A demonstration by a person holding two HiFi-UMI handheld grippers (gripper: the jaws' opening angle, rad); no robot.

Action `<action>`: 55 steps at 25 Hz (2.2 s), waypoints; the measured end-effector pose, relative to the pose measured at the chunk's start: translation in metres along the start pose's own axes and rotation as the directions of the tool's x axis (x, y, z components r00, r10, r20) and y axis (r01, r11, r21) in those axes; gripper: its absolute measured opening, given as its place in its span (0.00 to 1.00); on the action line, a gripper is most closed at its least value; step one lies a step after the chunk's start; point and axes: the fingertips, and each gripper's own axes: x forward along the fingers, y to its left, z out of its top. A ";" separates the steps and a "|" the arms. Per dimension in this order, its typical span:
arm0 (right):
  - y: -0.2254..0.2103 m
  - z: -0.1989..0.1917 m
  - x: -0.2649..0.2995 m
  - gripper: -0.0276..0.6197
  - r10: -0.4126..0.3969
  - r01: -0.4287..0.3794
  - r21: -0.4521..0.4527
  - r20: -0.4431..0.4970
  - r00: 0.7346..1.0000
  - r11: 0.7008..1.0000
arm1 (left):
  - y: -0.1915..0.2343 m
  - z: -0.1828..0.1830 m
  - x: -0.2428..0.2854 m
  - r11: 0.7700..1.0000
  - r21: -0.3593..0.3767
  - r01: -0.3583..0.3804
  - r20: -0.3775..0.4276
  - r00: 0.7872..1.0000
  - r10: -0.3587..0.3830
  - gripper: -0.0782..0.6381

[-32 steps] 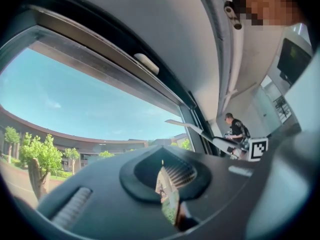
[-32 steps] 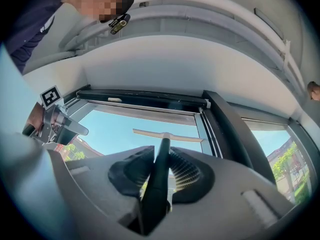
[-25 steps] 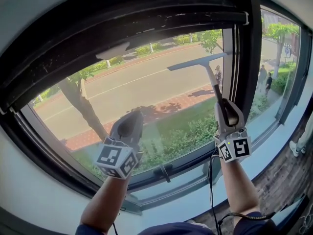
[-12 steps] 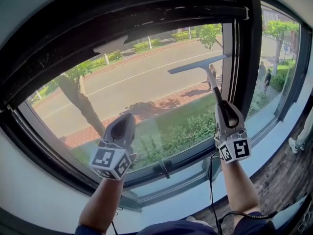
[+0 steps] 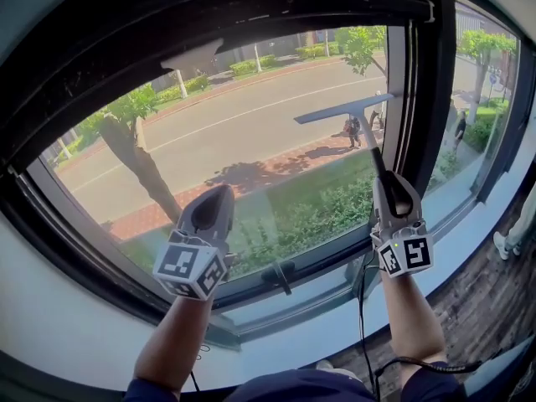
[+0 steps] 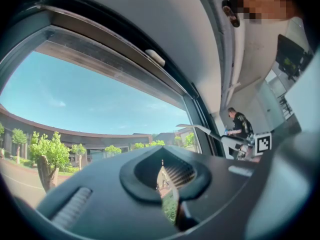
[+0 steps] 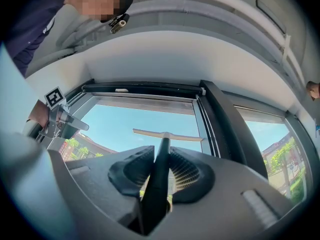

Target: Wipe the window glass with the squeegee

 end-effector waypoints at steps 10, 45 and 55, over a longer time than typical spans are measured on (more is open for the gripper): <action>0.005 -0.019 -0.016 0.20 -0.001 0.002 0.016 -0.036 0.999 1.000 | 0.006 -0.018 -0.004 1.000 -0.021 -0.002 -0.030 1.000 0.001 0.12; 0.021 -0.098 -0.086 0.20 0.013 0.006 0.102 -0.183 0.983 0.995 | 0.003 -0.039 -0.023 0.999 -0.034 -0.017 -0.072 0.997 0.014 0.12; 0.027 -0.123 -0.106 0.20 0.014 0.015 0.124 -0.230 0.973 0.992 | -0.005 -0.046 -0.025 0.999 -0.034 -0.004 -0.090 0.996 0.001 0.12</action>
